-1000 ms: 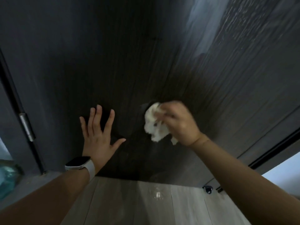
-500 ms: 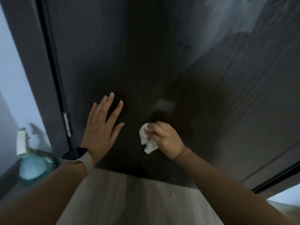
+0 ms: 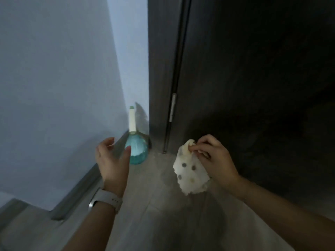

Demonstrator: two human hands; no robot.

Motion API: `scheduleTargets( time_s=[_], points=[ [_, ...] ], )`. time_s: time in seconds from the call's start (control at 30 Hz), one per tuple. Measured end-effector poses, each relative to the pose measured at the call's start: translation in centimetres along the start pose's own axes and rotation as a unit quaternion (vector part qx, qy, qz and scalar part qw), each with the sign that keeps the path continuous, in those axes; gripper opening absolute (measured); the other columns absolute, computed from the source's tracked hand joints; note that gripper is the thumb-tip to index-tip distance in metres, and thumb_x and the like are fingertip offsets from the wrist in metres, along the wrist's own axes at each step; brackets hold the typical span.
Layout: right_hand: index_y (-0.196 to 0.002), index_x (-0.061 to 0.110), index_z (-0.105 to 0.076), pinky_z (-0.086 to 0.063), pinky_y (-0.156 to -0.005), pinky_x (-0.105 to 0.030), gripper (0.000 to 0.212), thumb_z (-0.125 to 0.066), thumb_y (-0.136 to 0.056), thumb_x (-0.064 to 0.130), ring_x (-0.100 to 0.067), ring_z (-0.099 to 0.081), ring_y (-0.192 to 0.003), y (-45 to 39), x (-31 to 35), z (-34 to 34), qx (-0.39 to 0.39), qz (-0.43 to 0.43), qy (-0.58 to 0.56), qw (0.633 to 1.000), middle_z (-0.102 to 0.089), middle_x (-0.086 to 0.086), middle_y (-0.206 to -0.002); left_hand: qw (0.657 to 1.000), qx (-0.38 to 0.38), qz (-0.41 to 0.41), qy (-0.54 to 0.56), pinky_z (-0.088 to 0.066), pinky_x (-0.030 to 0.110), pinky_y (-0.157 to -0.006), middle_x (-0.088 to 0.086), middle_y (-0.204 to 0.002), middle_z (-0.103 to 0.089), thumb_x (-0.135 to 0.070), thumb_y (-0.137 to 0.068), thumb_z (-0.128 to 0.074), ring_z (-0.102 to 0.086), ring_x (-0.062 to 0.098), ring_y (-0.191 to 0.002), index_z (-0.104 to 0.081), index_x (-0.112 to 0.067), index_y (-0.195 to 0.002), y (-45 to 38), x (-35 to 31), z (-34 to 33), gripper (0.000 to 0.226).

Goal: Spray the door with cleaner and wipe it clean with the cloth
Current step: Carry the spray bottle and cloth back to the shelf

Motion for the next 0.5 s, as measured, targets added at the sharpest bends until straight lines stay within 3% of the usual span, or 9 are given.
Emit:
scheduleTargets(
  time_s=[0.07,0.17,0.27,0.37,0.5],
  points=[
    [-0.096,0.016,-0.073,-0.046,-0.084,-0.010,0.017,-0.065,-0.088,0.002,-0.001,-0.056,-0.093,-0.3,-0.9,-2.5,0.008,-0.081,-0.093,0.992,-0.053,0.013,-0.097,0.996,0.064,0.069,0.006,-0.037,0.038,-0.107,0.009,-0.137,-0.041,-0.019,-0.077,-0.081,-0.043,0.021,-0.124,-0.037,-0.012,-0.139,-1.7,2.5,-1.4,0.077],
    [-0.088,0.018,-0.072,-0.045,-0.078,-0.007,0.020,-0.069,-0.084,-0.002,0.004,-0.056,-0.087,-0.3,-2.5,-4.2,-0.022,-0.148,-0.153,0.977,-0.055,0.007,-0.096,0.984,0.170,0.047,0.018,-0.033,0.034,-0.110,0.003,-0.147,-0.035,-0.028,-0.077,-0.081,-0.035,0.016,-0.133,-0.027,-0.019,-0.146,-3.5,3.0,-4.9,0.089],
    [-0.088,0.019,-0.072,-0.045,-0.078,-0.008,0.020,-0.071,-0.082,0.000,0.000,-0.056,-0.089,0.1,-3.4,-4.7,-0.013,-0.162,-0.147,0.976,-0.056,0.006,-0.096,0.975,0.211,0.021,0.072,-0.043,0.028,-0.102,-0.006,-0.132,-0.049,-0.026,-0.084,-0.074,-0.046,0.010,-0.123,-0.038,-0.022,-0.138,-4.4,2.1,-7.8,0.065],
    [-0.089,0.020,-0.072,-0.047,-0.079,-0.010,0.019,-0.071,-0.083,0.003,-0.002,-0.057,-0.092,0.6,-4.5,-4.3,-0.013,-0.180,-0.156,0.971,-0.057,0.008,-0.099,0.983,0.175,-0.010,0.058,-0.048,0.031,-0.090,-0.005,-0.105,-0.060,-0.025,-0.095,-0.060,-0.059,0.014,-0.101,-0.050,-0.017,-0.121,-4.8,1.1,-9.5,0.029],
    [-0.087,0.029,-0.068,-0.048,-0.076,-0.009,0.023,-0.073,-0.082,0.006,0.001,-0.058,-0.091,1.7,-6.2,-2.9,-0.030,-0.225,-0.196,0.954,-0.057,0.011,-0.099,0.992,0.097,0.022,0.076,-0.046,0.031,-0.078,-0.008,-0.084,-0.055,-0.021,-0.098,-0.056,-0.054,-0.001,-0.077,-0.049,-0.015,-0.103,-2.8,1.4,-9.0,0.010]
  ],
)
Point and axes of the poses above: each hand's wrist, its own y-axis away from the middle knuckle, its own z-axis out of the back of the hand, x = y × z, the point moved 8 cm from there along -y, towards the middle knuckle
